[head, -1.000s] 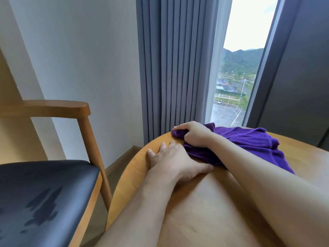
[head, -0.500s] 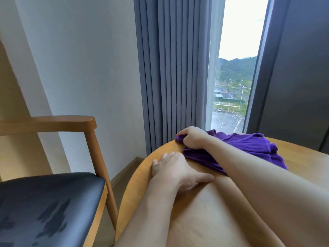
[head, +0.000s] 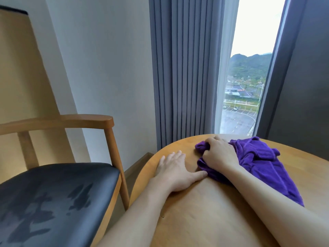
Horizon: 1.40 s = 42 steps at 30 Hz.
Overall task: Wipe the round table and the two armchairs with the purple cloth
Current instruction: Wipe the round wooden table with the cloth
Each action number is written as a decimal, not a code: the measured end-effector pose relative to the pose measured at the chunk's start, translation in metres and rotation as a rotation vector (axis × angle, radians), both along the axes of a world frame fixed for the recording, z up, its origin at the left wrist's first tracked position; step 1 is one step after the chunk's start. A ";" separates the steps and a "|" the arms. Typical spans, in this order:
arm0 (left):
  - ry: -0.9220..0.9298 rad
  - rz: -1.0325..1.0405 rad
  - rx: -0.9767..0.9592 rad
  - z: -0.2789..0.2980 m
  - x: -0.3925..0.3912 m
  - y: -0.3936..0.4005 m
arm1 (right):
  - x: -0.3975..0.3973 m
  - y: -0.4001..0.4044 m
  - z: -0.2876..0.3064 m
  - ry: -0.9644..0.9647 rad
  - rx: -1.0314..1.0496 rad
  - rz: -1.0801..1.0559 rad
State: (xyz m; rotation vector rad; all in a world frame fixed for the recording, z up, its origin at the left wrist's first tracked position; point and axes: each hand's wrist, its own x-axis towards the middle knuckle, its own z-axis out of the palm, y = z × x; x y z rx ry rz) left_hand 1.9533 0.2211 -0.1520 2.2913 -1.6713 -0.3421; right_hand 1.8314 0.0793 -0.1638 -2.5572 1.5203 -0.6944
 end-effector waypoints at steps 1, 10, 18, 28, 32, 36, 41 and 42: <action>-0.027 -0.041 0.006 -0.004 -0.002 0.012 | -0.002 0.002 0.000 0.012 0.026 0.018; -0.063 -0.021 -0.165 -0.018 -0.012 0.085 | 0.005 -0.012 -0.001 0.209 0.152 0.173; -0.068 -0.011 -0.271 -0.018 -0.014 0.084 | 0.086 -0.013 -0.002 0.096 0.121 0.335; -0.039 -0.036 -0.232 -0.028 -0.006 0.089 | -0.017 -0.033 0.006 -0.063 0.110 0.350; -0.043 -0.026 -0.248 -0.028 -0.009 0.087 | 0.033 -0.032 0.006 -0.004 0.091 0.250; -0.033 -0.021 -0.265 -0.023 -0.010 0.088 | 0.086 -0.002 0.001 0.015 0.051 0.402; -0.011 -0.043 -0.287 -0.027 -0.004 0.089 | 0.050 0.018 -0.001 -0.065 0.180 0.588; -0.010 -0.047 -0.282 -0.027 -0.003 0.089 | 0.038 0.015 0.000 -0.082 0.216 0.599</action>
